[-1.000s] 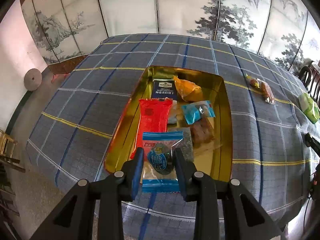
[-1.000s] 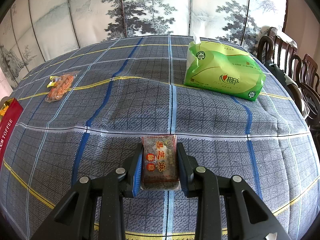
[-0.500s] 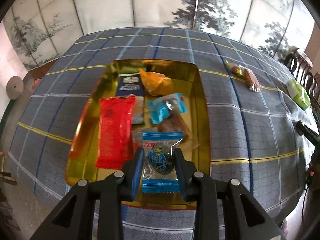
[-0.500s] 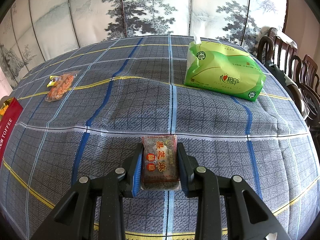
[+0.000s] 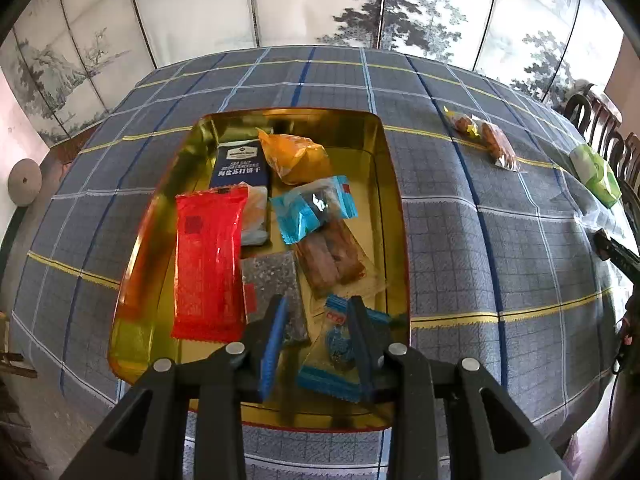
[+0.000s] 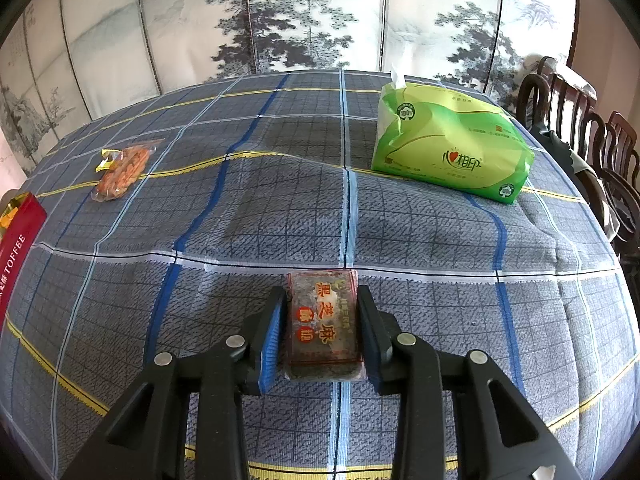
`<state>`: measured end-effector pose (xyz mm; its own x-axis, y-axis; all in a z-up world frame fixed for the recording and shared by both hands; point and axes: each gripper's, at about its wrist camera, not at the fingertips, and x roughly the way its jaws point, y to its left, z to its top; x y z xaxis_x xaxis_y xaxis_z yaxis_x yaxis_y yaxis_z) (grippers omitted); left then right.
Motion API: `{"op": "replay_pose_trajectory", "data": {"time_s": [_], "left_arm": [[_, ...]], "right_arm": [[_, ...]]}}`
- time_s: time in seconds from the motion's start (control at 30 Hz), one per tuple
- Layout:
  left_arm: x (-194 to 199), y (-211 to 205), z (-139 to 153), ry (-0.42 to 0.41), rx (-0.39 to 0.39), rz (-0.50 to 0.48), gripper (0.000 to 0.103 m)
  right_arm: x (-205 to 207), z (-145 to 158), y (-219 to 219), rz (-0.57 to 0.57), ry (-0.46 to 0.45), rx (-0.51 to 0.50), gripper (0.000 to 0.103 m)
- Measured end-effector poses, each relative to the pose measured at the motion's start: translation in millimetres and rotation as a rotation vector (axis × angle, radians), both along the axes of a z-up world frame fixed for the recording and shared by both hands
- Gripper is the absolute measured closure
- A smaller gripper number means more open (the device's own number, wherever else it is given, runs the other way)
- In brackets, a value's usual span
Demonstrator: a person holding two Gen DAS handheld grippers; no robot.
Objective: Organize snacks
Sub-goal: 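Carry the blue-and-white packet into the gold tin and open the left tool, then carry the brown pack over the gold tin and open the right tool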
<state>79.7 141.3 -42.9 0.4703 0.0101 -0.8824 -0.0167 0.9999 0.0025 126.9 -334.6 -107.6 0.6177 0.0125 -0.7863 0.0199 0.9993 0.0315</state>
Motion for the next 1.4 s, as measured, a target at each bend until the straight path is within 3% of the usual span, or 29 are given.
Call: {"op": "replay_pose_trajectory", "data": {"time_s": [0.1, 0.43, 0.57, 0.8, 1.03, 1.4], "left_arm": [[-3.9, 4.7, 1.9, -0.015, 0.003, 0.027, 0.06], [-34.5, 16.5, 10.2, -0.11, 0.053, 0.123, 0.06], [-40.5, 26.9, 12.1, -0.098, 0.029, 0.147, 0.06], [-52.2, 30.9, 18.2, -0.111, 0.04, 0.152, 0.06], [-61.5, 24.1, 19.4, -0.115, 0.032, 0.12, 0.06], [-74.4, 37.3, 23.7, -0.132, 0.019, 0.141, 0.06]], "right_arm": [[-0.4, -0.1, 0.0, 0.0, 0.0, 0.0, 0.069], [0.1, 0.3, 2.7, 0.002, -0.001, -0.015, 0.069], [-1.5, 0.8, 4.7, 0.002, -0.004, -0.01, 0.075], [-15.0, 2.3, 16.0, 0.002, -0.012, 0.057, 0.076], [-29.9, 22.8, 51.5, 0.069, -0.039, 0.107, 0.076], [-38.8, 69.0, 151.2, 0.27, -0.122, 0.132, 0.077]]}}
